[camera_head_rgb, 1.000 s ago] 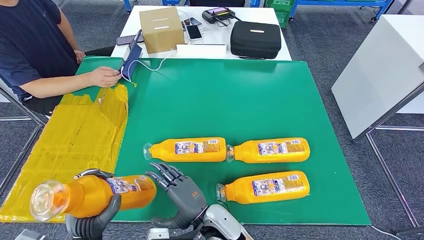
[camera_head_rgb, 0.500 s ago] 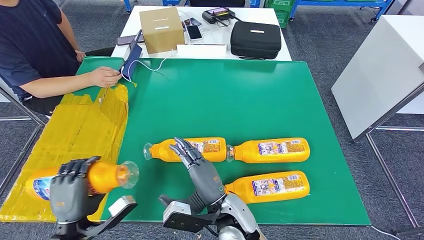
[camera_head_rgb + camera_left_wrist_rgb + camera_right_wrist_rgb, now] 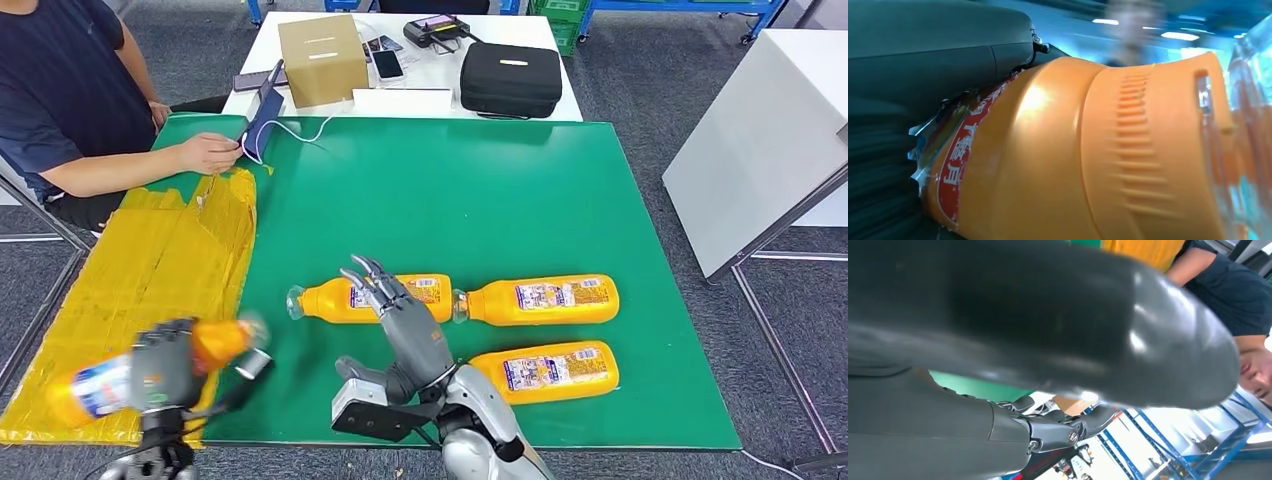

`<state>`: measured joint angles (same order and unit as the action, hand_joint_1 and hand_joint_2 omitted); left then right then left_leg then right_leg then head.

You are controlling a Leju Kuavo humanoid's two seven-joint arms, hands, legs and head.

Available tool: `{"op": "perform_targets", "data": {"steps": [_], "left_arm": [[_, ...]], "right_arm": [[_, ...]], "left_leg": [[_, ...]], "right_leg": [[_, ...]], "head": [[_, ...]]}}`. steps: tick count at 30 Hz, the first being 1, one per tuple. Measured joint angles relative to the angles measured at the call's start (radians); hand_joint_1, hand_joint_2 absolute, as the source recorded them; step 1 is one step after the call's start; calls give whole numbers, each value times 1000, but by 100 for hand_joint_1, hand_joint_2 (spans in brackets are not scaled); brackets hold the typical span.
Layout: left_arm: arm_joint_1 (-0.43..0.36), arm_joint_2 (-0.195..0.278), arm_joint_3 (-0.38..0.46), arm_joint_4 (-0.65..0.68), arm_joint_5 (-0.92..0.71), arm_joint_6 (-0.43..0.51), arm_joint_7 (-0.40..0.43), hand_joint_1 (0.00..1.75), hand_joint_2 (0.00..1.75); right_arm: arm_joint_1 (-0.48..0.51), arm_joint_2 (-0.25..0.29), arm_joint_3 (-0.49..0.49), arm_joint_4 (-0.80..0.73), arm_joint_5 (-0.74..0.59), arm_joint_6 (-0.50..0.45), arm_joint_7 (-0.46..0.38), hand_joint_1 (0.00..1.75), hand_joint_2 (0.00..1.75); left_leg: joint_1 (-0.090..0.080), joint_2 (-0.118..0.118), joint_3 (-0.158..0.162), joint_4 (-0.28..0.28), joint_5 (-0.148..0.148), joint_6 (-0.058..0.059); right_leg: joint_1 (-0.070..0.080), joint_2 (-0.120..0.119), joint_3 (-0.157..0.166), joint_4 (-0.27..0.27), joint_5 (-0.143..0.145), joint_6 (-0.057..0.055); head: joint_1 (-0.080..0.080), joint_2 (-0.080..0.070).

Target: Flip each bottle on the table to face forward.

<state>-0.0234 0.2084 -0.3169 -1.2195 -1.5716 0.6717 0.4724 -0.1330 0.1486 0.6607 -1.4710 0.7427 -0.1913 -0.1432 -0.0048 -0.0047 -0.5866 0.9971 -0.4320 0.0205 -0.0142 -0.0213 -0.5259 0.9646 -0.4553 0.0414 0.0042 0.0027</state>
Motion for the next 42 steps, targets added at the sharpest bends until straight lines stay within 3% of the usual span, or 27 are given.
{"op": "perform_targets", "data": {"steps": [1, 4, 5, 9, 15, 25, 29, 31, 34, 38, 42], "left_arm": [[-16, 2, -32, 42, -2, -3, -29, 158, 175], [-78, 22, -146, 146, -4, -34, -23, 27, 175], [-96, 29, -178, 171, -3, -46, -22, 0, 175], [-144, 39, -202, 235, -3, -79, -151, 0, 175], [-165, 35, -125, 272, 11, -113, -374, 0, 175], [-165, 34, -110, 272, 19, -121, -407, 0, 175], [-166, 32, -101, 272, 27, -126, -429, 0, 0], [-167, 30, -85, 271, 42, -135, -466, 0, 0], [-170, 20, -21, 263, 163, -201, -633, 0, 0], [-147, -6, 89, 213, 471, -388, -900, 0, 0], [-136, -41, 195, 154, 803, -622, -1066, 0, 0]], "right_arm": [[-6, 0, 0, 0, -2, 3, 3, 0, 0], [-26, -1, 0, 2, -4, 11, 11, 0, 131], [-32, -1, 0, 4, -4, 15, 15, 0, 175], [-58, -1, 0, 22, -4, 30, 43, 0, 175], [-105, -2, 0, 82, 2, 46, 75, 0, 175], [-112, -2, -1, 93, 3, 49, 82, 0, 175], [-117, -2, -1, 100, 5, 53, 88, 0, 175], [-127, -2, -2, 114, 8, 59, 98, 0, 175], [-184, -3, -3, 199, 27, 88, 133, 0, 175], [-326, -4, -12, 484, 78, 109, 175, 0, 175], [-413, 7, -31, 715, 124, 108, 200, 0, 175]], "left_leg": [[0, 0, 0, 0, 0, 0], [-2, -6, 2, 0, 0, 0], [-2, -7, 3, 0, 0, 0], [-2, -12, 12, -1, -1, -1], [-1, -16, 27, -3, -5, -5], [-1, -16, 28, -3, -4, -5], [-1, -16, 30, -3, -4, -5], [-1, -16, 31, -3, -4, -5], [-1, -16, 34, -2, -3, -5], [-1, -16, 24, -1, 0, -2], [-1, -16, 18, -1, 1, -2]], "right_leg": [[0, 0, 0, 0, 0, 0], [-2, -4, 4, 0, 0, 0], [-2, -6, 6, 0, 0, 0], [-2, -10, 11, 0, -5, 0], [-1, -13, 22, 0, -10, -5], [-1, -13, 23, 0, -10, -5], [-1, -13, 24, 0, -10, -5], [-1, -13, 26, 0, -10, -5], [-1, -13, 29, 0, -9, -4], [-1, -14, 27, 2, -6, -3], [-1, -15, 21, 2, -5, -2]], "head": [[1, 0], [0, 0], [0, 0], [0, 0], [0, 0], [0, 0], [0, 0], [0, 0], [0, 0], [0, 0], [0, 0]]}}
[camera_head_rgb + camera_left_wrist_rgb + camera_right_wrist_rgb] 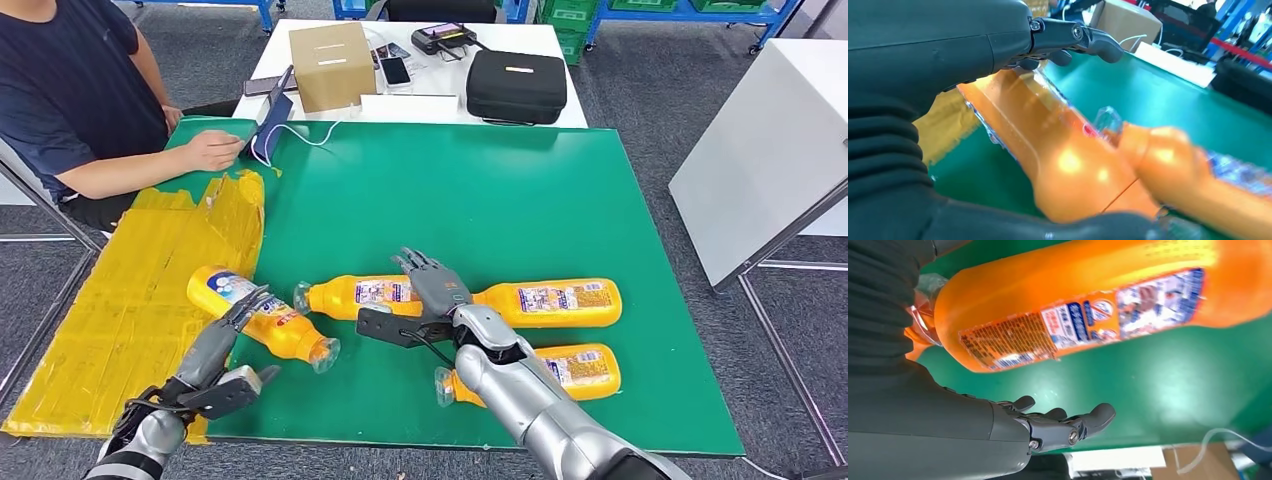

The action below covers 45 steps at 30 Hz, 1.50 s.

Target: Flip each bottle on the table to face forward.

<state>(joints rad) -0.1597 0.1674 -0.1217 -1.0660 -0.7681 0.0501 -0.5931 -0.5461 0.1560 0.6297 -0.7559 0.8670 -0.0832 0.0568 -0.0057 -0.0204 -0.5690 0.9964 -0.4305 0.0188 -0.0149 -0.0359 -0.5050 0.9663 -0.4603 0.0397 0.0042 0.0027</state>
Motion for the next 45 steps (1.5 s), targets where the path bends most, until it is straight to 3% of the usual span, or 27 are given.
{"op": "perform_targets", "data": {"steps": [6, 10, 16, 24, 26, 28, 30, 32, 36, 39, 45], "left_arm": [[9, -84, 124, -93, 365, -250, -41, 0, 0], [12, -145, 199, -183, 504, -345, -28, 0, 0], [-1, -221, 240, -259, 603, -406, -21, 0, 0], [-3, -260, 241, -289, 632, -391, -6, 0, 0], [10, -267, 249, -302, 672, -398, 28, 0, 0], [43, -276, 267, -328, 722, -405, 73, 0, 0], [90, -286, 291, -371, 761, -406, 107, 0, 0], [134, -296, 311, -416, 788, -407, 137, 0, 0], [192, -319, 339, -479, 841, -392, 186, 0, 175], [221, -334, 348, -514, 857, -375, 196, 0, 175], [238, -351, 355, -545, 865, -368, 198, 0, 175]], "right_arm": [[-29, 10, -3, 112, 88, 1, 41, 2, 175], [-46, 18, 3, 179, 174, 42, 79, 173, 175], [-100, 27, 25, 287, 220, 174, 79, 175, 175], [-119, 46, 35, 332, 225, 176, 80, 175, 175], [-110, 53, 34, 333, 213, 126, 89, 175, 175], [-85, 66, 21, 325, 180, 5, 77, 175, 175], [-41, 76, -9, 293, 137, -119, 42, 175, 175], [15, 81, -48, 232, 71, -175, -20, 175, 175], [175, 106, -163, -16, -252, -166, -224, 175, 175], [268, 124, -234, -228, -409, -131, -258, 175, 175], [347, 136, -274, -431, -460, -114, -272, 175, 175]], "left_leg": [[0, 1, -7, 1, 1, 1], [0, 3, -8, 1, 1, 1], [0, 4, -5, 1, 0, 0], [1, 13, 1, 1, -1, -1], [1, 13, 1, 1, -1, -1], [1, 15, 1, 1, -1, -1], [1, 17, -1, 1, -1, -1], [2, 17, -3, 1, -1, -1], [2, 12, -11, 1, -1, -1], [2, 12, -15, 1, 0, -1], [1, 12, -16, 1, 0, 0]], "right_leg": [[0, 0, -6, 0, 2, 2], [0, 2, -9, 0, 2, 3], [0, 2, -17, -1, 1, 2], [1, 10, -13, -1, 2, 2], [1, 11, -10, -1, 2, 1], [1, 14, -6, 0, 3, 0], [2, 16, -6, 0, 4, -1], [2, 16, -8, 0, 4, -1], [2, 12, -15, 0, 4, -1], [2, 11, -18, 1, 4, -1], [1, 12, -20, 1, 4, -1]], "head": [[0, 0], [0, 0], [0, 0], [0, 0], [0, 0], [0, 0], [0, 0], [0, 0], [0, 0], [0, 0], [0, 0]]}}
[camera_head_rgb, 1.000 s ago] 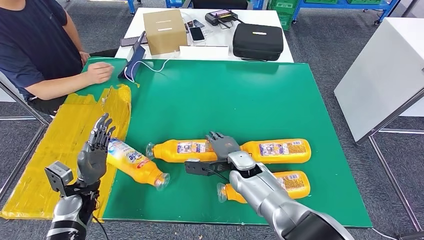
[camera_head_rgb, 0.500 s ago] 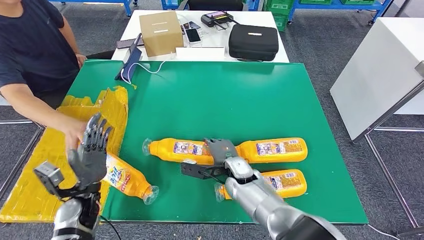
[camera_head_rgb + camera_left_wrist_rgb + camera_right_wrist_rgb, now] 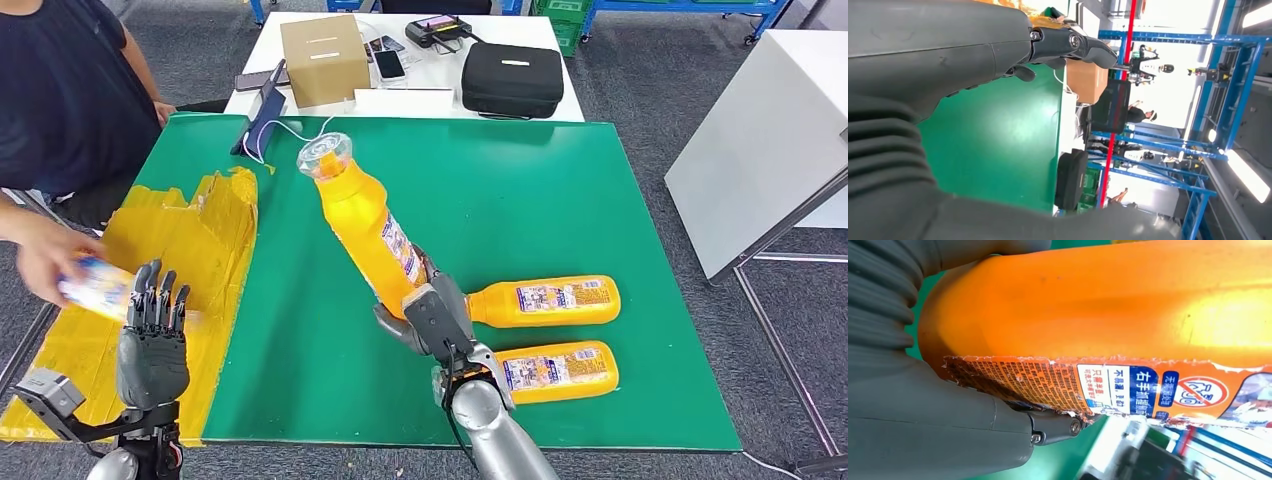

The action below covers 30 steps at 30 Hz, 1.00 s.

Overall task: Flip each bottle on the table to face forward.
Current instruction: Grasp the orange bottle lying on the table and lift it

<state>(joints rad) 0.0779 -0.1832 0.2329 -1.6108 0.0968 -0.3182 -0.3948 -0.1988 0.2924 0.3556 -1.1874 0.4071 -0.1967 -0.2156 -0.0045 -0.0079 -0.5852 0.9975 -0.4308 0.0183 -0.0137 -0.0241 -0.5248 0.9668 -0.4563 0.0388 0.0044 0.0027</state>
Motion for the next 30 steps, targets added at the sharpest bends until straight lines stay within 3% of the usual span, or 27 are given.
{"op": "perform_targets", "data": {"steps": [7, 17, 30], "left_arm": [[17, -17, -9, -15, 46, -14, 32, 0, 175], [33, -21, -29, -23, 87, -58, 47, 0, 175], [106, -23, -180, -57, 153, -194, 29, 0, 175]], "right_arm": [[41, 8, 42, -95, 12, 10, -9, 175, 175], [44, 11, 109, -104, 48, 36, 5, 175, 175], [-29, -3, 377, 50, 169, 99, -6, 175, 175]], "left_leg": [[0, 1, 0, 0, 0, 0], [0, 1, -1, 0, 0, 0], [0, 0, -2, 0, 0, 0]], "right_leg": [[0, 0, 0, 0, 0, 0], [0, 0, -1, 0, 0, 0], [0, 0, -2, 0, 0, 0]], "head": [[0, 0], [0, 0], [0, 0]]}}
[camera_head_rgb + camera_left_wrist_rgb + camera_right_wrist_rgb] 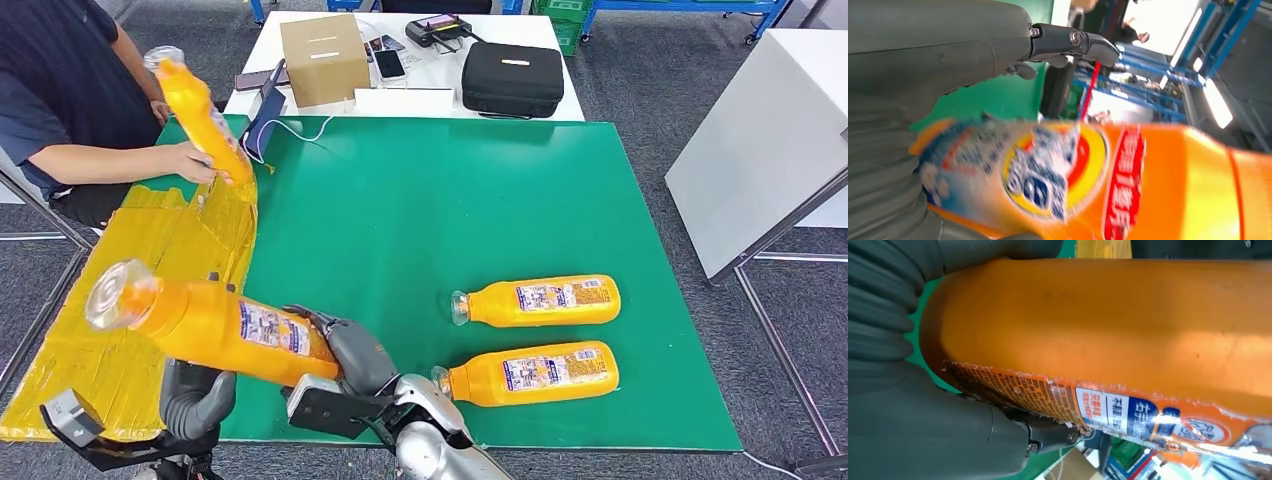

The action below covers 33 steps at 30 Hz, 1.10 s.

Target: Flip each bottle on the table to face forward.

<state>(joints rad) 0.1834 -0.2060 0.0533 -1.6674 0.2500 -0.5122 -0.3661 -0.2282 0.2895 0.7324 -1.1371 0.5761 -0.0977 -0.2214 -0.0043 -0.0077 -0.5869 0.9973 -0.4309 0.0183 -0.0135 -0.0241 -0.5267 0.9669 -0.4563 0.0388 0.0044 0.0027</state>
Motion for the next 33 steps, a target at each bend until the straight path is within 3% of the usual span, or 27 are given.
{"op": "perform_targets", "data": {"steps": [5, 18, 19, 22, 23, 33], "left_arm": [[16, 6, -47, -5, -10, 4, -19, 0, 175], [43, 41, -64, -5, -22, 16, -39, 0, 175], [43, 42, -65, -5, -26, 16, -41, 17, 175], [44, 49, -69, -5, -64, 20, -58, 148, 175], [44, 53, -71, -5, -79, 22, -66, 175, 175], [43, 63, -74, -10, -104, 41, -100, 175, 175]], "right_arm": [[-19, -2, 56, 39, 32, 12, -1, 175, 175], [-42, -3, 104, 82, 48, 15, -9, 175, 175], [-43, -3, 104, 83, 48, 15, -10, 175, 175], [-45, -3, 105, 87, 47, 17, -10, 174, 175], [-45, -3, 105, 89, 46, 17, -11, 174, 175], [-45, -3, 105, 99, 45, 12, -14, 171, 175]], "left_leg": [[0, 0, 0, 0, 0, 0], [0, 1, 0, 0, 0, 0], [0, 1, 0, 0, 0, 0], [0, 1, 0, 0, 0, 0], [0, 1, 0, 0, 0, 0], [0, 1, 0, 0, 0, 0]], "right_leg": [[0, 0, 0, 0, 0, 0], [0, 0, -1, 0, 0, 0], [0, 0, -1, 0, 0, 0], [0, 0, -1, 0, 0, 0], [0, 0, -1, 0, 0, 0], [0, 0, -1, 0, 0, 0]], "head": [[0, 0], [0, 0], [0, 0], [0, 0], [0, 0], [0, 0]]}}
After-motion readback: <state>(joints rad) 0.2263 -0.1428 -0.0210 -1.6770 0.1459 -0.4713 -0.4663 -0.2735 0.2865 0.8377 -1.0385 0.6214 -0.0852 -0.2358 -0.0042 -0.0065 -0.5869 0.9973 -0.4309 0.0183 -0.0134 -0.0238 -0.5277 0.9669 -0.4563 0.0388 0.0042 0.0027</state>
